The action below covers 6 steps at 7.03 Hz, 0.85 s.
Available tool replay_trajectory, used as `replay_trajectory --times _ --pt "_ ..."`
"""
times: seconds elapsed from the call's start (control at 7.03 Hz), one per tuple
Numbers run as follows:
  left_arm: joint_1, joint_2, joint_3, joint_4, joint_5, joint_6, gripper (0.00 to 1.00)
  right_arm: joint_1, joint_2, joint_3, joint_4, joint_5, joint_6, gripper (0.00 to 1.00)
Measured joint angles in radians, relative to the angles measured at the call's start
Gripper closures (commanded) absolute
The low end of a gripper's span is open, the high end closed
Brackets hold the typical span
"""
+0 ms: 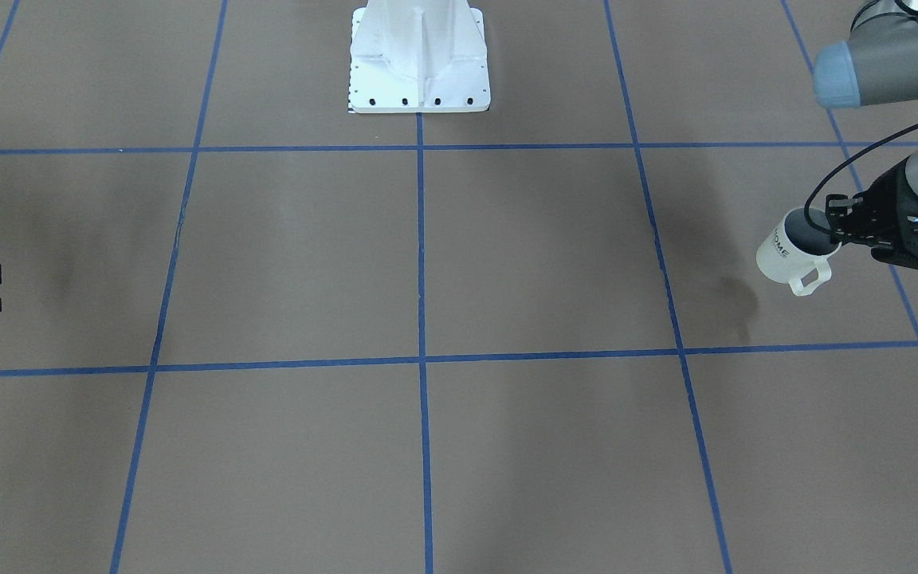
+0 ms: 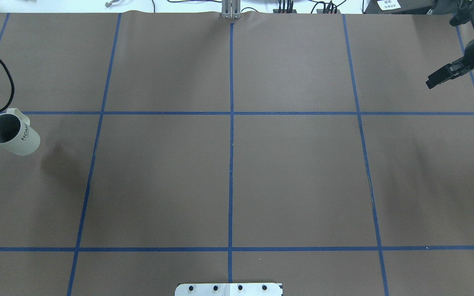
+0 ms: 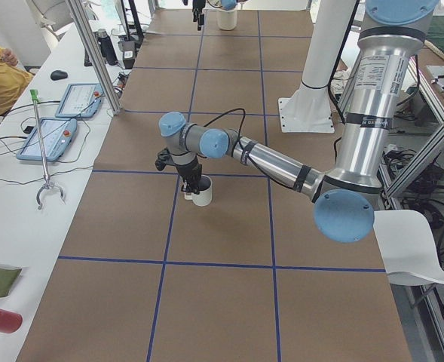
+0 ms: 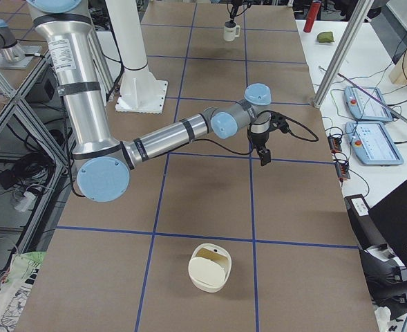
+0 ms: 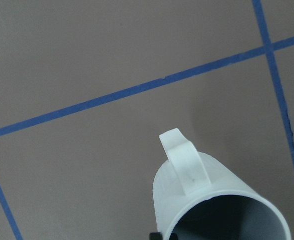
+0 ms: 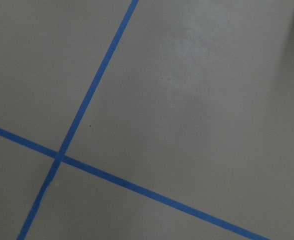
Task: Left arm hands cup to right arm to dump lemon
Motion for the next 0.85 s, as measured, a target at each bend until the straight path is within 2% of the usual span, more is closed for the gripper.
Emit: replay_trajectory --times 0.14,0.28,0.43,0.71,0.85 --pt "0.001 0.006 0.025 -0.017 -0.018 0.002 0.62 0.001 0.003 -0.003 -0.021 0.005 -0.018 0.0" --pt "0.002 0.008 0.041 -0.027 -0.037 0.003 0.51 0.0 0.01 -0.007 -0.038 0.007 -0.024 0.0" --pt "0.003 0.008 0.051 -0.031 -0.046 0.003 0.26 0.0 0.018 -0.008 -0.049 0.008 -0.025 0.0" --pt "-0.001 0.0 0.05 -0.031 -0.05 0.003 0.21 0.001 0.019 -0.007 -0.054 0.013 -0.024 0.0" --pt "-0.024 -0.009 0.044 -0.029 -0.05 0.003 0.0 0.003 0.012 -0.004 -0.053 0.013 -0.02 0.0"
